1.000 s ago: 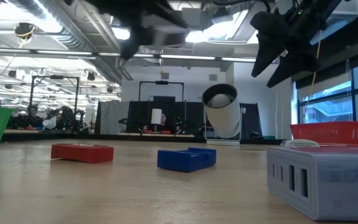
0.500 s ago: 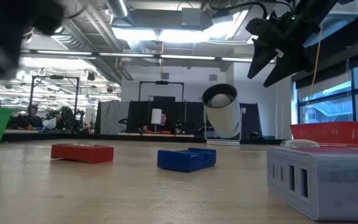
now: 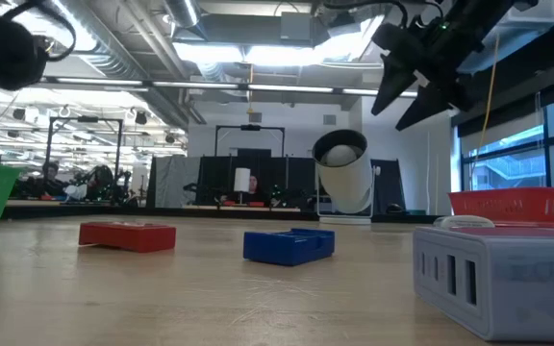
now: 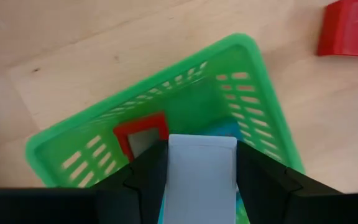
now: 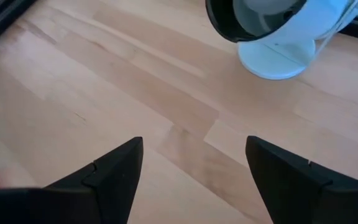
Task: Pick & Place Office items
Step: Put the white digital clock into the green bin, then put the red digital clock into the green bin, then put the red charger adapter into the red bin
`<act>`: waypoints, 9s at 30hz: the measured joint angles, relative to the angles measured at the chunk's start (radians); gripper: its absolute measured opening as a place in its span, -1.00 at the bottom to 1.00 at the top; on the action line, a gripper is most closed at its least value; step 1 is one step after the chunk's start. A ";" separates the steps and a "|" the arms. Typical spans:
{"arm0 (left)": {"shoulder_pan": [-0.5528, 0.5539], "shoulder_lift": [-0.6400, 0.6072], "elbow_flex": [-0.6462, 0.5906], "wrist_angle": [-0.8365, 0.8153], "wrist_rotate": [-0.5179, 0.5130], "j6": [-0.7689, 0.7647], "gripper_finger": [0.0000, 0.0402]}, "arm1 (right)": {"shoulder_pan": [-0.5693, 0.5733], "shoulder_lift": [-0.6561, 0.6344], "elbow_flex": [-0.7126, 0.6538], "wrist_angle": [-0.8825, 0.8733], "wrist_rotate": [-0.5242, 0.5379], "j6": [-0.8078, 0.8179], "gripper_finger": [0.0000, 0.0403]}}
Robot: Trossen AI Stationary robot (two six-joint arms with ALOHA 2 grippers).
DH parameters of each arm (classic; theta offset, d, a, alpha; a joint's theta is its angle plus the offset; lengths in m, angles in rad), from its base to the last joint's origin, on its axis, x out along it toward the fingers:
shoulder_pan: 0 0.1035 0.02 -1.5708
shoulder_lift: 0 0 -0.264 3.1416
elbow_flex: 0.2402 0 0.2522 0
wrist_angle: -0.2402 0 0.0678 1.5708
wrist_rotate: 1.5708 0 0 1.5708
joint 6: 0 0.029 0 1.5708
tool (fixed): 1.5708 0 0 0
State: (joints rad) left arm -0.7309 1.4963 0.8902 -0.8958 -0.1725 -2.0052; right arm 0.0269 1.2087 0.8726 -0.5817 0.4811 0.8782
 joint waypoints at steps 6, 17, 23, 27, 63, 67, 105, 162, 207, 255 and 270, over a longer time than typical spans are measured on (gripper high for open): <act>0.002 0.029 0.000 0.001 0.025 -0.054 -0.15 | 0.000 0.000 0.000 0.014 -0.003 0.000 0.42; 0.012 -0.042 0.003 -0.004 0.036 -0.050 0.04 | 0.000 0.000 0.000 0.021 -0.029 0.003 0.42; 0.055 -0.110 0.004 0.006 0.016 0.100 0.09 | 0.000 0.000 0.000 0.021 -0.029 0.003 0.42; 0.098 -0.158 0.004 0.058 -0.108 0.271 0.06 | 0.000 0.000 0.000 0.021 -0.029 0.003 0.42; 0.335 0.205 0.005 0.608 0.029 1.792 0.03 | 0.001 0.000 0.000 0.021 -0.054 0.003 0.42; 0.335 0.212 0.005 0.606 0.041 1.819 0.03 | 0.001 0.000 0.000 0.021 -0.054 0.004 0.42; 0.335 0.237 0.000 0.583 0.016 1.794 -0.24 | 0.001 0.000 0.000 0.021 -0.054 0.003 0.42; 0.534 0.085 0.430 1.321 -0.447 1.906 -0.20 | 0.001 0.001 0.000 0.027 -0.107 -0.034 0.42; -0.023 -0.074 -0.083 0.034 0.050 0.044 -0.17 | 0.000 0.000 0.000 0.066 -0.067 -0.075 0.42; 0.277 -0.076 0.196 0.035 -0.176 0.658 0.11 | 0.343 0.158 0.000 0.075 -0.397 -0.270 0.42; 0.277 -0.076 0.196 0.041 -0.178 0.658 0.11 | 0.477 0.377 0.000 0.127 -0.337 -0.382 0.42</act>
State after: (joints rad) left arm -0.4541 1.4200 1.0859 -0.8552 -0.3502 -1.3470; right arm 0.5035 1.5855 0.8726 -0.4551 0.1443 0.4966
